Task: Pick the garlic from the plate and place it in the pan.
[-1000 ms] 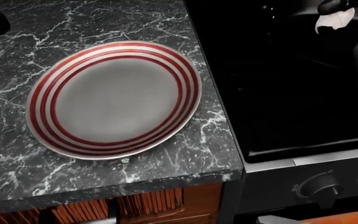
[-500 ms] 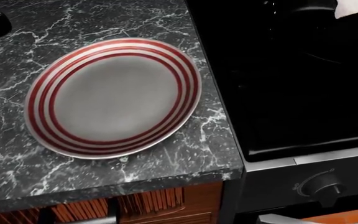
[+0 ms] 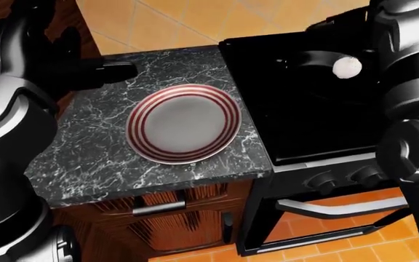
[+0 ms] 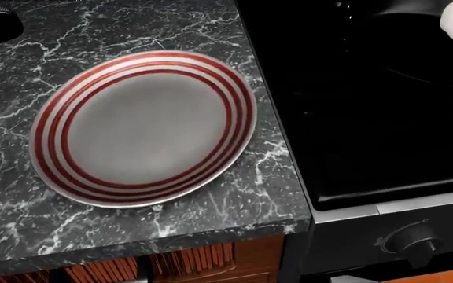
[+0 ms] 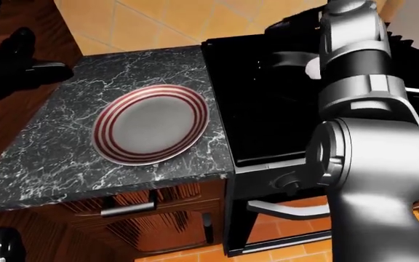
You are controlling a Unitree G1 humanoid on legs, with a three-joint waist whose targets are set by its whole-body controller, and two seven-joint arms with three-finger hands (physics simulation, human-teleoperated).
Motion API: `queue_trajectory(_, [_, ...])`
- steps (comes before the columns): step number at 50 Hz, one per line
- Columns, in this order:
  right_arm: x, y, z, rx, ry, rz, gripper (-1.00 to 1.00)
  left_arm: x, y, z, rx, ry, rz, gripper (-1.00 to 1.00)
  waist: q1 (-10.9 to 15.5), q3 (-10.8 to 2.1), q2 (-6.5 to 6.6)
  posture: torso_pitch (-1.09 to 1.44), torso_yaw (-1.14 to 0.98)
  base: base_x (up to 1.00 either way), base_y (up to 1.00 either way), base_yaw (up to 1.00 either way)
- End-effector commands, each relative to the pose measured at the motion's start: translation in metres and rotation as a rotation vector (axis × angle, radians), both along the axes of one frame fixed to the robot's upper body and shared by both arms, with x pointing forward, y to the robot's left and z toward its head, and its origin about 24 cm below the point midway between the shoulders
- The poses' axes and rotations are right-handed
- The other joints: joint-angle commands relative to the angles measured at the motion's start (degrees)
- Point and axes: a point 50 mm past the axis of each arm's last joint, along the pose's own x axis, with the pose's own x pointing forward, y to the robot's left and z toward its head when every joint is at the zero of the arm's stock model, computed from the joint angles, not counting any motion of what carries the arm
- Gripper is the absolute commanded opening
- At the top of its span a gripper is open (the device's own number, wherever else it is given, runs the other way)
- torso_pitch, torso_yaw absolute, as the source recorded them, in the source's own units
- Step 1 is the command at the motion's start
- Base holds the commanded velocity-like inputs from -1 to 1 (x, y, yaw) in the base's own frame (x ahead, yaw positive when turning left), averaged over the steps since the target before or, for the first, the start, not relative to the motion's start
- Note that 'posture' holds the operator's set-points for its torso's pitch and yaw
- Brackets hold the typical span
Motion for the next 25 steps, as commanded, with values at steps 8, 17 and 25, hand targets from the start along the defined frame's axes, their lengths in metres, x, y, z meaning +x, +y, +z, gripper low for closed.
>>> queue_trajectory(8, [-0.014,0.016,0.053,0.029,-0.153,0.087,1.00,0.012,0.001,0.028,0.010,-0.111,0.028,1.00,0.1,-1.60,-0.34,0.00,0.00,0.00,0.00,0.00])
queue_trajectory(17, [-0.033,0.032,0.062,0.039,-0.224,0.209,1.00,0.041,-0.017,0.048,0.053,-0.169,0.001,1.00,0.6,-1.42,-1.15,0.00,0.00,0.00,0.00,0.00])
queue_trajectory(25, [-0.063,0.047,0.060,0.029,-0.308,0.272,1.00,0.056,-0.032,0.054,0.071,-0.204,-0.022,1.00,0.9,-1.39,-1.86,0.00,0.00,0.00,0.00,0.00])
